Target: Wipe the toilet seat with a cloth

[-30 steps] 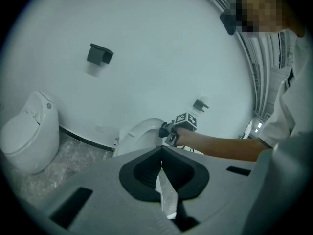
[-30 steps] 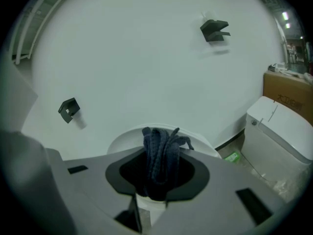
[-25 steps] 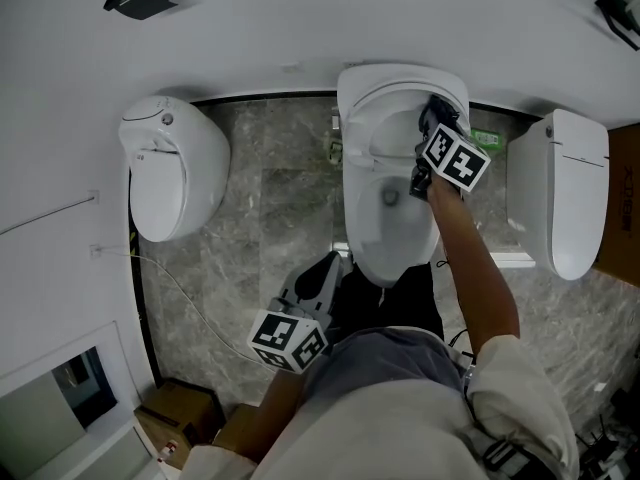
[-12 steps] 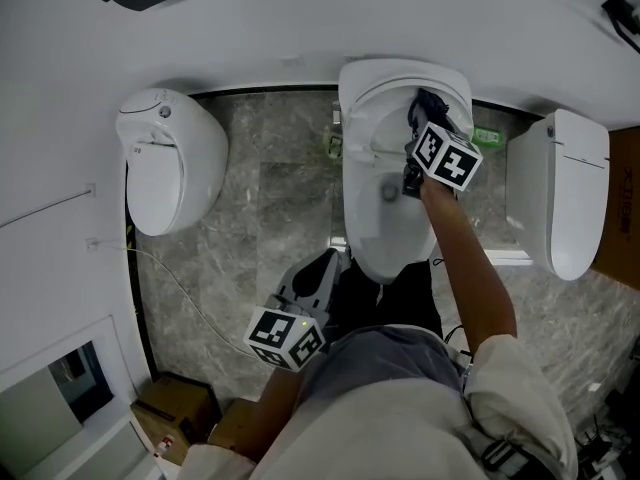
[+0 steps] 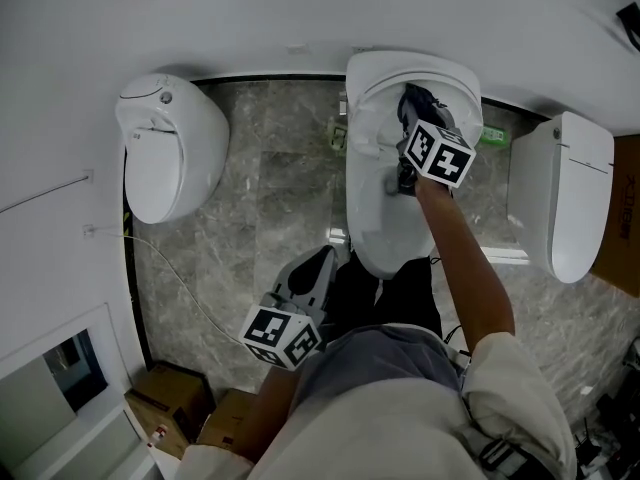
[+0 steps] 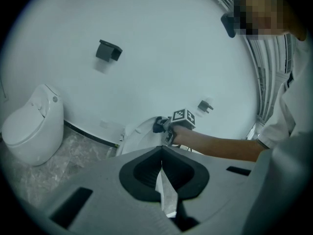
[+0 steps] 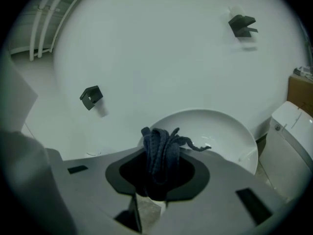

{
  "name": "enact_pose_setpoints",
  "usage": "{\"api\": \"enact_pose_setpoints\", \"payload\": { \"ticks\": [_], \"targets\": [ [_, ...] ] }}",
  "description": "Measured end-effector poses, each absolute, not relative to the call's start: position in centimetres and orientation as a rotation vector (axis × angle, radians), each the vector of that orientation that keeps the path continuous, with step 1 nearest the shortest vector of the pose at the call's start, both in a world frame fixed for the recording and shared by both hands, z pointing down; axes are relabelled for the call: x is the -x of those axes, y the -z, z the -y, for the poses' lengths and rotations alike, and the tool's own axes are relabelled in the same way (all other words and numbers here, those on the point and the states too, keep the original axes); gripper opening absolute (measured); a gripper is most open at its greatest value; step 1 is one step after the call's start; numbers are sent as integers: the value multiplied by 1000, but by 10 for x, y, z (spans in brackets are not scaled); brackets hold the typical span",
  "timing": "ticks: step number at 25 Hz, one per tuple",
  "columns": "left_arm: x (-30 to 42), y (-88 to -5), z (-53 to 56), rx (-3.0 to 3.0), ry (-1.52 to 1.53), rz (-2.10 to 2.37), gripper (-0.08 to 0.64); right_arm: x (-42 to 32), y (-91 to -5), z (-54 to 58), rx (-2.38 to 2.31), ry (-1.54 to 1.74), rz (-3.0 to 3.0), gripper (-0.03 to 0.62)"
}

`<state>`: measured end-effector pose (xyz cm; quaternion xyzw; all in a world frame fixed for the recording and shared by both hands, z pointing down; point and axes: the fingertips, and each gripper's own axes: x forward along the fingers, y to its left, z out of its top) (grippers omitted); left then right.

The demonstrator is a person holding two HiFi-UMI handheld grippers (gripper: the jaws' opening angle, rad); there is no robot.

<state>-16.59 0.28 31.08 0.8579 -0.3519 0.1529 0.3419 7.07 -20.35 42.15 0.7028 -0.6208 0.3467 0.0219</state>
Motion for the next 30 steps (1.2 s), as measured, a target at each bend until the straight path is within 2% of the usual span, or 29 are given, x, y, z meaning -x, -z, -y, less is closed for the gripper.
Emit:
{"api": "enact_pose_setpoints", "payload": {
  "ticks": [30],
  "targets": [
    [219, -337, 8, -2112, -419, 1018, 9, 0, -523, 190, -2039, -1330, 1799, 94]
  ]
}}
